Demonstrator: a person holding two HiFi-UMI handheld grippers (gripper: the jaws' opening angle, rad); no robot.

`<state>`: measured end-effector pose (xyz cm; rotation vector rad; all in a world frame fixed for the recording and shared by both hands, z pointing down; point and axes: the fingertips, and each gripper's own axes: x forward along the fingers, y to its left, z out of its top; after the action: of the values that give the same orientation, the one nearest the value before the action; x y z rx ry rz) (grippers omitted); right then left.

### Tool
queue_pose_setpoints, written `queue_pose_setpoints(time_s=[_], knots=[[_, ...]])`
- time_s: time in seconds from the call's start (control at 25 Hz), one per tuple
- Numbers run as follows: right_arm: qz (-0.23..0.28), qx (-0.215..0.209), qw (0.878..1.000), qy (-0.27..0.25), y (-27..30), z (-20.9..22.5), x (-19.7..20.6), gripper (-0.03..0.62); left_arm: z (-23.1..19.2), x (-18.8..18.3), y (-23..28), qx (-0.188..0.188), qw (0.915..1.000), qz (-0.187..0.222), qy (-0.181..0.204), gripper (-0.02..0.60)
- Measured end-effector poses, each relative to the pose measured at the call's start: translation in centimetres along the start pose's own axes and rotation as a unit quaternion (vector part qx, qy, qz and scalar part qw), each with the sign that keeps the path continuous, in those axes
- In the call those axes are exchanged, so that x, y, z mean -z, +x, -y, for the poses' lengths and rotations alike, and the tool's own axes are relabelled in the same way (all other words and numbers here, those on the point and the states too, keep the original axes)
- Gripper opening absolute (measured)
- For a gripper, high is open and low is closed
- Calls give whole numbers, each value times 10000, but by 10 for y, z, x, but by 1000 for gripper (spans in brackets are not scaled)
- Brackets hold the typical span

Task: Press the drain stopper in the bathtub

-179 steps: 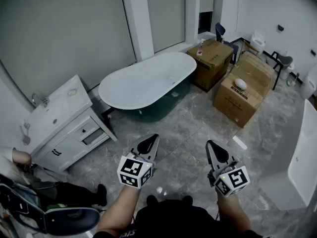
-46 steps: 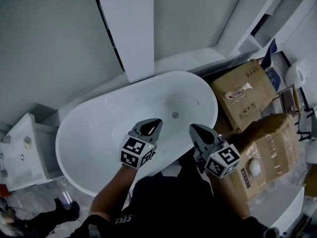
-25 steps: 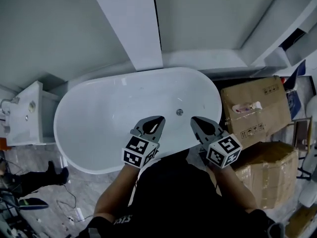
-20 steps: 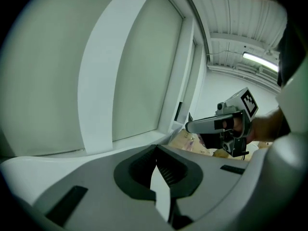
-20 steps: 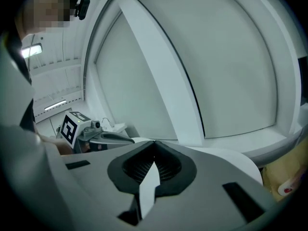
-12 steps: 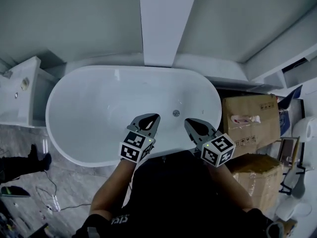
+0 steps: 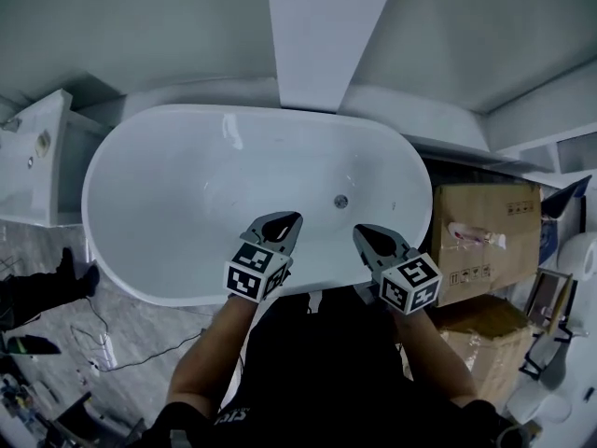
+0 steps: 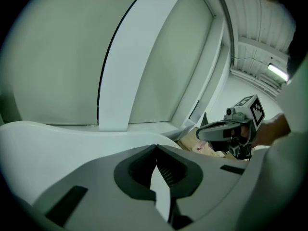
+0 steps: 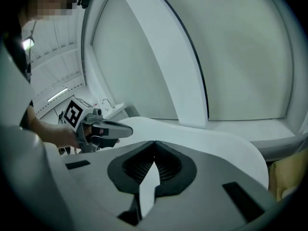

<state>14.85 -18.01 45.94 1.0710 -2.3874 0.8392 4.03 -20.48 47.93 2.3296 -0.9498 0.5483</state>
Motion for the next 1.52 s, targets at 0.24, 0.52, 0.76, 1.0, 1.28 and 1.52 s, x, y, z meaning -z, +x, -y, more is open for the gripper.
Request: queue_pose_setpoints(time_s=[0.24, 0.52, 0.76, 1.0, 1.28, 1.52], knots=[[-577, -130, 9982, -25, 38, 70, 42, 15, -28, 23, 58, -322, 9983, -266, -410, 11], [-1237, -171, 9922, 13, 114, 154, 117, 15, -56, 77, 147, -269, 9947, -651, -748, 11], [-1822, -158, 9831, -87, 195, 212, 206, 15, -95, 141, 218, -396, 9923, -811, -843, 11], [-2350, 45, 9718, -181, 264, 274, 299, 15, -127, 216, 275, -382, 9894, -1076, -896, 11], [-2923, 312, 9527, -768, 326, 338, 399, 15, -150, 301, 327, -274, 9870, -1384, -776, 11], [-3288, 266, 9362, -1215, 357, 376, 476, 23, -157, 370, 373, -219, 9839, -1605, -758, 11]])
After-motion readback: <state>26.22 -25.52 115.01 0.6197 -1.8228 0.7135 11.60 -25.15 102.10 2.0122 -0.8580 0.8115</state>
